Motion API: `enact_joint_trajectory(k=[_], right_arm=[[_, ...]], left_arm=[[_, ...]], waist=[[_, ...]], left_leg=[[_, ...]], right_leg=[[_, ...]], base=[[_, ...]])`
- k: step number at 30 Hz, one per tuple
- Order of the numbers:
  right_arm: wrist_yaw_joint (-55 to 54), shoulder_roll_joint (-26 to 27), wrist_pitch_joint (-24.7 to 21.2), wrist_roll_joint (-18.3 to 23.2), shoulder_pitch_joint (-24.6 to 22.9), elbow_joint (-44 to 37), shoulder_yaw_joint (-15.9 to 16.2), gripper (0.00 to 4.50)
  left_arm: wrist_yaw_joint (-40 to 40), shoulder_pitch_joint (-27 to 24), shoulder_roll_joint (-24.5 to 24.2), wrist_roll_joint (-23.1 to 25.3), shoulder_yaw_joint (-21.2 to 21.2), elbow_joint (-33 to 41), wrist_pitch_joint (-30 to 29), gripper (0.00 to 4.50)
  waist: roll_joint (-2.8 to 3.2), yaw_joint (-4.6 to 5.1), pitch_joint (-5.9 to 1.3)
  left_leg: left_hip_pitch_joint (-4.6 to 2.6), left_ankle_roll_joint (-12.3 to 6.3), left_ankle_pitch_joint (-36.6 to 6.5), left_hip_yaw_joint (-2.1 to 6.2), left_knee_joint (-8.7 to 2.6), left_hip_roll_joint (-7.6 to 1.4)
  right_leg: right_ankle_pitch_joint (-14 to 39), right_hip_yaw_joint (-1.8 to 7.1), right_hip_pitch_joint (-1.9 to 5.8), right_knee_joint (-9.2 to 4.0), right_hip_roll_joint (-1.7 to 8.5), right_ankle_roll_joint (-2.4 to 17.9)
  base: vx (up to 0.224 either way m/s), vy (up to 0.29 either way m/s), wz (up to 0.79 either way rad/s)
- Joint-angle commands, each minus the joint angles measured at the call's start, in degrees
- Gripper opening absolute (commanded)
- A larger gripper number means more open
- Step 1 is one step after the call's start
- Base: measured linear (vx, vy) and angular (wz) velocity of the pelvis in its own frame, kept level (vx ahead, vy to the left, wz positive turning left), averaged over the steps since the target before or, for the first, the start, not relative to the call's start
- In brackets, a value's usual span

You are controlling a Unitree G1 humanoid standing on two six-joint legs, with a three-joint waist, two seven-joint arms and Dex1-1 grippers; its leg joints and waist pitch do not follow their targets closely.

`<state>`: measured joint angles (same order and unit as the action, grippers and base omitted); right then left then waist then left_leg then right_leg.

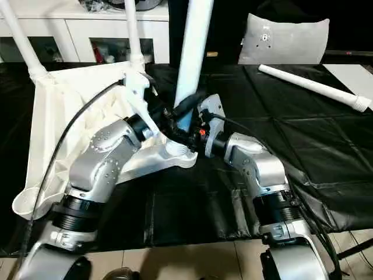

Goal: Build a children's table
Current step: Insert table leg to table base

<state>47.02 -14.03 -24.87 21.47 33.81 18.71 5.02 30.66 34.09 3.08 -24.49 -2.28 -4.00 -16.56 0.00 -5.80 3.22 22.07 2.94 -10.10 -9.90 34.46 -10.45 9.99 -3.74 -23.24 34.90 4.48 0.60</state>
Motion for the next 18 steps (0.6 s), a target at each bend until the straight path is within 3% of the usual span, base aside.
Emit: enact_joint_trajectory(k=[1, 4, 8, 12, 18], right_arm=[[-0.9, 0.4, -0.2, -1.2, 0.5, 0.6, 0.5, 1.94], [-1.3, 0.7, -0.3, -1.6, 0.4, 0.5, 0.9, 1.94], [-1.5, 1.4, -1.5, -1.0, -0.1, -0.8, 0.9, 1.94], [-2.3, 2.4, 0.7, -1.5, -0.7, -1.4, 1.0, 1.94], [-5.0, 3.1, 0.0, -2.7, -0.6, -1.6, 0.1, 1.94]], left_arm=[[1.3, 0.4, 1.0, -3.5, 0.0, 2.9, -1.7, 2.99], [2.1, 0.0, 1.3, -5.4, 0.1, 4.2, -3.5, 2.99], [2.3, -0.7, 0.6, -3.7, -1.5, 4.0, -4.6, 2.99], [0.4, -0.7, 0.7, -3.0, -1.4, 3.0, -4.4, 2.99], [3.6, -1.2, 0.6, -7.9, -0.6, 6.1, -7.2, 2.99]], waist=[[-0.97, -0.1, -4.13], [-0.94, 0.01, -4.07], [-0.89, 0.12, -4.07], [-0.82, 0.19, -4.12], [-0.59, 0.29, -4.03]], left_leg=[[-0.71, -1.88, -8.5, 0.4, -3.76, -2.41], [-0.78, -1.94, -8.9, 0.4, -3.78, -2.37], [-0.76, -1.81, -8.9, 0.48, -3.87, -2.4], [-0.74, -1.51, -8.7, 0.51, -3.9, -2.41], [-0.82, -0.87, -9.7, 0.47, -4.0, -2.36]], right_leg=[[11.0, 2.41, 3.2, -3.84, 3.79, 11.9], [12.3, 2.41, 3.14, -4.0, 3.65, 11.0], [12.7, 2.43, 3.15, -4.08, 3.6, 10.2], [12.1, 2.43, 3.17, -4.05, 3.61, 9.9], [12.5, 2.45, 3.13, -4.08, 3.64, 10.3]], base=[[0.0, 0.0, 0.0], [0.0, 0.0, 0.0], [0.0, 0.0, 0.0], [0.0, 0.0, 0.0], [0.0, 0.0, 0.0]])
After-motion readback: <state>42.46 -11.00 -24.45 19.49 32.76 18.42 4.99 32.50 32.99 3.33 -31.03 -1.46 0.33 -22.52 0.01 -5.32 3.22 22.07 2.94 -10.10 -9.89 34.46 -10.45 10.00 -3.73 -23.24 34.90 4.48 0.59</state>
